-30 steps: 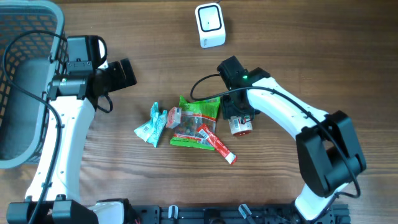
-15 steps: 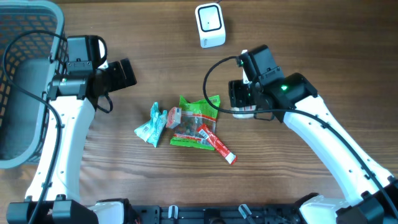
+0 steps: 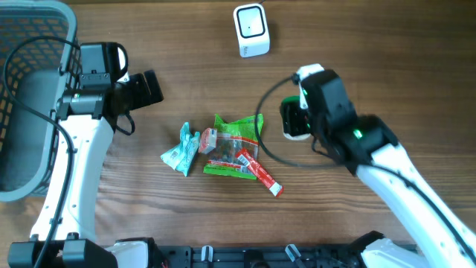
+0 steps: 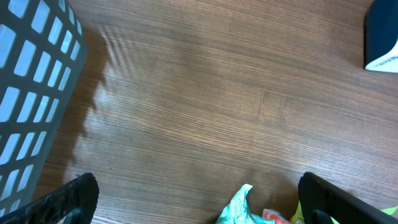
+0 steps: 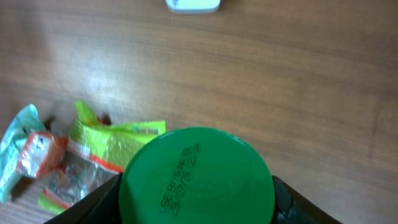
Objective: Scan the item barcode
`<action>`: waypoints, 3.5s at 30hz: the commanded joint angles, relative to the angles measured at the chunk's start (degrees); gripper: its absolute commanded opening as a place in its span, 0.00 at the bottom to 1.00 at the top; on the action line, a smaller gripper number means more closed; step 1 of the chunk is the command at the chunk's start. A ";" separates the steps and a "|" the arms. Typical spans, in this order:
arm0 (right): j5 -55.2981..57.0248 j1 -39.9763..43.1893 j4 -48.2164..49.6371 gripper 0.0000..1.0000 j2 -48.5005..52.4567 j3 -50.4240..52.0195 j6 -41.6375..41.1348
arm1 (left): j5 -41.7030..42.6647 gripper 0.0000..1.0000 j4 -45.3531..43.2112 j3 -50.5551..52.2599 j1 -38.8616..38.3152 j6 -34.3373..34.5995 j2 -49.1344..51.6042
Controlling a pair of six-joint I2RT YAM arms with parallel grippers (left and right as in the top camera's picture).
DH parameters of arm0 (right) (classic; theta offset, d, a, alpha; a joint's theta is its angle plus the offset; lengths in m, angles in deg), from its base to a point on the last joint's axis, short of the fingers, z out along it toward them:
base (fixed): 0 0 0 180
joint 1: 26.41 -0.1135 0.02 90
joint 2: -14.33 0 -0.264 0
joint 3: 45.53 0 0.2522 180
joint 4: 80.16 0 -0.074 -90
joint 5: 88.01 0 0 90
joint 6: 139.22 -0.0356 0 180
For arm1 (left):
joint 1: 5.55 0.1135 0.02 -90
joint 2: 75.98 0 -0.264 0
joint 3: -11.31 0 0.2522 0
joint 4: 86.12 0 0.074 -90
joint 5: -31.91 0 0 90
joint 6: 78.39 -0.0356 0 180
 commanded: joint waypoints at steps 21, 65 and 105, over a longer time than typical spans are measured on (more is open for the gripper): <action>10.75 0.15 56.61 0.55 11.80 30.99 -1.88 | -0.35 1.00 -0.20 -1.05 0.24 -1.07 -0.39; -13.09 8.39 -25.57 1.00 32.59 -22.23 -19.56 | -0.35 1.00 -0.20 -1.05 0.20 -1.07 -0.39; -6.32 8.13 -20.04 0.76 32.68 -17.35 8.41 | -0.35 1.00 -0.20 -1.05 0.20 -1.07 -0.39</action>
